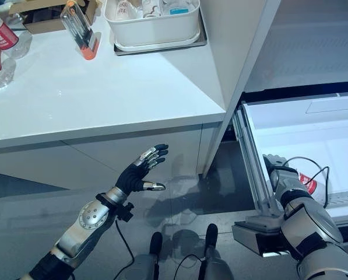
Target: Take the drinks into the refrigerator
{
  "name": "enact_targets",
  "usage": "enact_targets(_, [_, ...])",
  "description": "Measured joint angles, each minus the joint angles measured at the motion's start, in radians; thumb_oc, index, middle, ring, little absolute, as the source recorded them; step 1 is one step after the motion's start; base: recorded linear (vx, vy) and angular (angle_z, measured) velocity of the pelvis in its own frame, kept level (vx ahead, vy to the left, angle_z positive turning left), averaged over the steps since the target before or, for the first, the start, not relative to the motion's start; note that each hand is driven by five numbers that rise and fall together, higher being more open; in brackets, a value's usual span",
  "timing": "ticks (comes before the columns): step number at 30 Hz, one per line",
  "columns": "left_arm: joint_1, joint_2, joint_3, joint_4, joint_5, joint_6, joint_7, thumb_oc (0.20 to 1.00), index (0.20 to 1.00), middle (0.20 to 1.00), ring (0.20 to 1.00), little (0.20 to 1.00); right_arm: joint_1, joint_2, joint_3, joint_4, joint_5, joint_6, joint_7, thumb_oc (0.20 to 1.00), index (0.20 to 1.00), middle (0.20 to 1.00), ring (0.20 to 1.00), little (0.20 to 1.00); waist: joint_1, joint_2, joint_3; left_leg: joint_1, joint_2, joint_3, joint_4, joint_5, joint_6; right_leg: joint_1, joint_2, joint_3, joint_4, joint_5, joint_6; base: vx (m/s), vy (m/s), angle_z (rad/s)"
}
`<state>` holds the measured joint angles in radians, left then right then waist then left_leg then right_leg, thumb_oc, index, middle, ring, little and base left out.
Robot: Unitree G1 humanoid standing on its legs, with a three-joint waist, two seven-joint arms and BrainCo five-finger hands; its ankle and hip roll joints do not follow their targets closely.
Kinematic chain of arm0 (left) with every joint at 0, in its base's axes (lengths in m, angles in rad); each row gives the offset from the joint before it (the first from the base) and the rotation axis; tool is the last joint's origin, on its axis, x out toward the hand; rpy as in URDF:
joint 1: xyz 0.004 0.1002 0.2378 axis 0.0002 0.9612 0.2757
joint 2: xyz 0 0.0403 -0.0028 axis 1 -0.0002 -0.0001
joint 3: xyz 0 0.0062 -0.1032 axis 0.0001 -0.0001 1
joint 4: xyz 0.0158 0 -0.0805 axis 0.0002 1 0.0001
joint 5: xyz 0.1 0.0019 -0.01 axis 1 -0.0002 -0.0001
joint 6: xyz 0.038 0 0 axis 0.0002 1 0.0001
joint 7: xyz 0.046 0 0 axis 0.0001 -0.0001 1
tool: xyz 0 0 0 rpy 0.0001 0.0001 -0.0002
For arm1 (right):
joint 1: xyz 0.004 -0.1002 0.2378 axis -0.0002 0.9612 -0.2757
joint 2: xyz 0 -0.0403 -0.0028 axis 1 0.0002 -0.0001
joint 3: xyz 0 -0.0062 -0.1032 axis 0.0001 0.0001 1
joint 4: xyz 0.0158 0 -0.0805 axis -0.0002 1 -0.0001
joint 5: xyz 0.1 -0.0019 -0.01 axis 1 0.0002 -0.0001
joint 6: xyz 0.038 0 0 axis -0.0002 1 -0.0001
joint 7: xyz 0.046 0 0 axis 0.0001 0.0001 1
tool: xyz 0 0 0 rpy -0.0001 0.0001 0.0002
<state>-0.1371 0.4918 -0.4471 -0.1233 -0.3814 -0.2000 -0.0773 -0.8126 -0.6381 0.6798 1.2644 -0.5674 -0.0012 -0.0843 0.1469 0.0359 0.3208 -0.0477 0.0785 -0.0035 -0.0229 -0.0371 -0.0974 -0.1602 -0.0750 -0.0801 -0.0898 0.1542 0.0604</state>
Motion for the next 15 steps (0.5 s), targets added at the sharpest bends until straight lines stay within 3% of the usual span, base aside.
enact_targets(5, [0.016, -0.017, 0.013, 0.000, 0.016, -0.006, 0.021, 1.000, 1.000, 1.000, 1.000, 1.000, -0.002, 0.006, 0.000, -0.006, -0.007, 0.011, 0.001, 0.200, 0.200, 0.200, 0.200, 0.200, 0.000, 0.000, 0.000, -0.016, 0.003, -0.004, 0.000, 0.005, -0.006, -0.014, 0.001, -0.004, 0.000, -0.002, 0.001, -0.03, 0.003, 0.01])
enact_targets(7, [0.014, -0.019, 0.021, 0.000, 0.016, -0.008, 0.036, 1.000, 1.000, 1.000, 1.000, 1.000, -0.009, 0.010, -0.001, -0.007, -0.005, 0.014, 0.000, 0.667, 0.667, 0.667, 0.667, 0.667, -0.006, 0.000, 0.000, -0.021, 0.004, -0.011, 0.000, 0.009, -0.008, -0.017, 0.002, -0.012, 0.000, 0.000, -0.001, -0.04, 0.017, 0.05])
enact_targets(8, [0.014, -0.019, 0.023, 0.001, 0.016, -0.009, 0.041, 1.000, 1.000, 1.000, 1.000, 1.000, -0.010, 0.011, -0.002, -0.007, -0.004, 0.015, -0.003, 0.755, 0.755, 0.755, 0.755, 0.755, -0.007, 0.000, 0.000, -0.021, 0.005, -0.012, 0.000, 0.009, -0.009, -0.017, 0.002, -0.012, 0.000, 0.000, -0.002, -0.04, 0.020, 0.05])
enact_targets(9, [0.014, -0.021, 0.026, 0.001, 0.016, -0.009, 0.045, 1.000, 1.000, 1.000, 1.000, 1.000, -0.011, 0.013, -0.001, -0.007, 0.001, 0.016, -0.008, 1.000, 1.000, 1.000, 1.000, 1.000, -0.010, 0.000, 0.000, -0.023, 0.004, -0.014, 0.000, 0.010, -0.009, -0.017, 0.002, -0.013, 0.000, 0.001, -0.002, -0.04, 0.020, 0.03])
enact_targets(15, [0.012, -0.021, 0.038, 0.001, 0.019, -0.010, 0.063, 1.000, 1.000, 1.000, 1.000, 1.000, -0.023, 0.020, -0.004, -0.006, 0.029, 0.031, -0.026, 1.000, 1.000, 1.000, 1.000, 1.000, -0.021, 0.002, 0.001, -0.034, 0.006, -0.022, 0.001, 0.015, -0.011, -0.028, 0.004, -0.014, 0.000, 0.009, -0.013, -0.04, 0.012, 0.02])
